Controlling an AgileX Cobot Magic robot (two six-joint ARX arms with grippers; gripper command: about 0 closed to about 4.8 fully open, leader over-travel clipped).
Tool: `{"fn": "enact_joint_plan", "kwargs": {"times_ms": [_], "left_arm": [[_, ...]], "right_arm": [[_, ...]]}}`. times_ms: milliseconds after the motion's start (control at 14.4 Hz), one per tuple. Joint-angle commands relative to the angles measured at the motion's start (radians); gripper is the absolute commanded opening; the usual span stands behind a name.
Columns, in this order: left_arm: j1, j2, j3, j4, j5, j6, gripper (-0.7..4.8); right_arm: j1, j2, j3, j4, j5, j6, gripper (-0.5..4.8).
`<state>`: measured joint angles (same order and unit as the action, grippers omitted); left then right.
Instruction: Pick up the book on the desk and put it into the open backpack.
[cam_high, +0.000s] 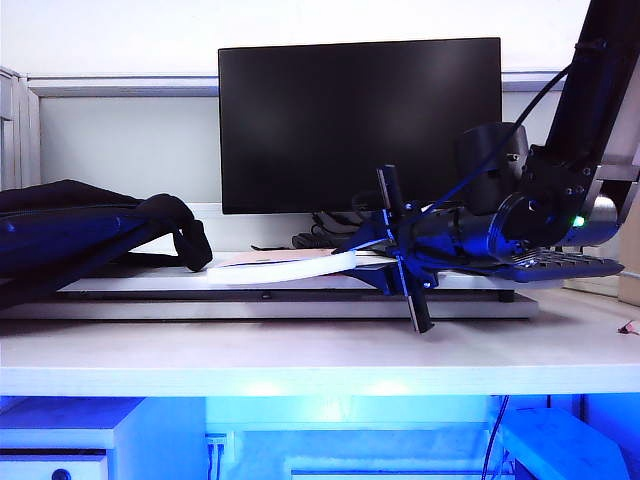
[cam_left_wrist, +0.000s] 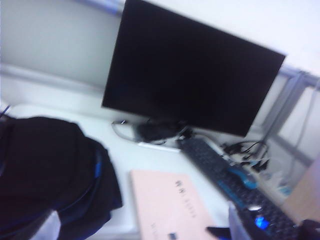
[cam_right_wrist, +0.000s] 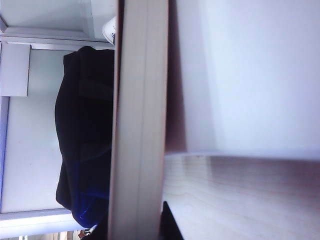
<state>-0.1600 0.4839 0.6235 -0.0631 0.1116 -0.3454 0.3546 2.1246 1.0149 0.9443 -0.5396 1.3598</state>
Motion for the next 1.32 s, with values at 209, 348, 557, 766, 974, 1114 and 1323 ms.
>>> {"fn": "enact_joint_plan", "kwargs": {"times_ms": [209,348,557,766,974,1114,1323], "left_arm": [[0.018,0.193,0.009,0.012,-0.026,0.286,4.79],[0.066,0.277,0.027,0.013,-0.031,0.37,4.79],[0.195,0.404,0.101,0.02,-0.006,0.468,4.79],[0.317,0.556,0.187,0.019,0.145,0.484,4.79],[0.31,0.686,0.243,0.017,0.206,0.484,4.79],[0.248,0.763,0.275,0.016,0.209,0.529,4.79],[0.153,0.797,0.278,-0.012,0.14,0.684,4.79]], "right_arm": [[0.003,-0.005,0.003,0.063,-0.049,-0.014,-0.07],[0.003,-0.005,0.003,0.063,-0.07,-0.014,-0.07],[0.003,-0.005,0.003,0.079,-0.089,-0.014,-0.07],[0.003,-0.005,0.003,0.085,-0.088,-0.014,-0.07],[0.003,-0.005,0.003,0.085,-0.088,-0.014,-0.07],[0.003,-0.005,0.003,0.085,-0.089,-0.014,-0.07],[0.003,-0.005,0.003,0.088,-0.091,-0.015,-0.07]]}}
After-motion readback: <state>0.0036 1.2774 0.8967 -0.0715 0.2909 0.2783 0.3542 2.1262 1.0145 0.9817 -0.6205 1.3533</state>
